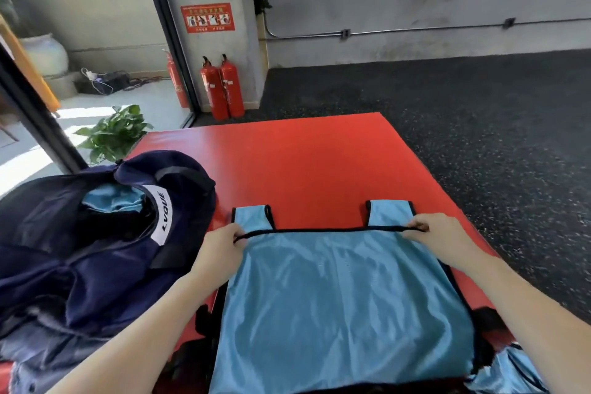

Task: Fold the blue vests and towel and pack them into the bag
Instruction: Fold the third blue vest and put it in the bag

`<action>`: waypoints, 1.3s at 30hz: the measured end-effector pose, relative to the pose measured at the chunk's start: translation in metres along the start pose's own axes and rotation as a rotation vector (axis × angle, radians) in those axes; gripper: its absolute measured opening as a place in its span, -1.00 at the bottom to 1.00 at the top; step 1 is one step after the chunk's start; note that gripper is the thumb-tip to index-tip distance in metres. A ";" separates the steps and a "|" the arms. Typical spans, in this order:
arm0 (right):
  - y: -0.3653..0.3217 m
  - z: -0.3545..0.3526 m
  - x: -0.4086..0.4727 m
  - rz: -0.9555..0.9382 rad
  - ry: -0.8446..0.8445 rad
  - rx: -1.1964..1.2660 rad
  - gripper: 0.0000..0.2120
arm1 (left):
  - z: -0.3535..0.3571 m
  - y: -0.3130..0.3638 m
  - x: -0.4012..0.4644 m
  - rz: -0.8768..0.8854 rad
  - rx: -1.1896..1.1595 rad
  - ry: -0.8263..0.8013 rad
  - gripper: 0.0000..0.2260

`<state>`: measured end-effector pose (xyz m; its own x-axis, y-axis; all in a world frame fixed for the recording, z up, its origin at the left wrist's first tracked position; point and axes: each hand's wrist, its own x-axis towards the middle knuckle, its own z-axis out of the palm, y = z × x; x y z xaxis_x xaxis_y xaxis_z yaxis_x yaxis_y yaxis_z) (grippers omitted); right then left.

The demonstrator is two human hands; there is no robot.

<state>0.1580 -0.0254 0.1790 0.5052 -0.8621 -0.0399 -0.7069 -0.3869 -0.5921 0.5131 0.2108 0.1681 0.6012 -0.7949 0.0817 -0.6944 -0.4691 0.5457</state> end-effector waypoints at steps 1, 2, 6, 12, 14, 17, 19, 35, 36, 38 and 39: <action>-0.001 0.000 0.000 0.002 0.003 0.018 -0.92 | -0.001 0.001 -0.001 0.005 -0.002 0.001 -0.89; -0.001 0.000 0.001 0.006 0.001 0.039 -0.90 | -0.002 0.002 -0.002 0.006 -0.006 0.001 -0.89; -0.003 -0.013 -0.001 0.016 0.014 0.119 -0.91 | -0.013 0.009 -0.007 -0.008 -0.043 0.004 -0.92; -0.022 -0.042 0.008 -0.057 0.091 0.324 -0.90 | -0.051 0.027 -0.009 -0.006 -0.223 0.123 -0.98; -0.029 -0.047 0.017 -0.073 0.138 0.361 -0.88 | -0.054 0.027 0.000 -0.025 -0.274 0.171 -0.97; -0.028 -0.040 0.032 -0.077 0.173 0.308 -0.86 | -0.044 0.028 0.019 -0.074 -0.282 0.217 -0.97; -0.019 -0.025 0.040 -0.027 0.115 0.178 -0.86 | -0.032 0.022 0.028 -0.104 -0.261 0.155 -0.91; 0.009 -0.024 0.036 0.080 0.014 0.051 -0.92 | -0.028 0.009 0.022 -0.132 -0.063 0.046 -0.93; 0.007 -0.028 0.036 0.075 0.033 0.089 -0.94 | -0.030 0.011 0.021 -0.125 -0.089 0.071 -0.93; 0.003 -0.037 0.035 0.048 0.084 0.162 -0.97 | -0.036 0.015 0.022 -0.101 -0.142 0.124 -0.92; 0.000 -0.041 0.036 0.028 0.116 0.194 -0.96 | -0.039 0.016 0.024 -0.090 -0.165 0.150 -0.91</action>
<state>0.1562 -0.0694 0.2106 0.4187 -0.9077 0.0273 -0.6056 -0.3015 -0.7364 0.5316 0.1990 0.2111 0.7182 -0.6811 0.1427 -0.5687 -0.4563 0.6844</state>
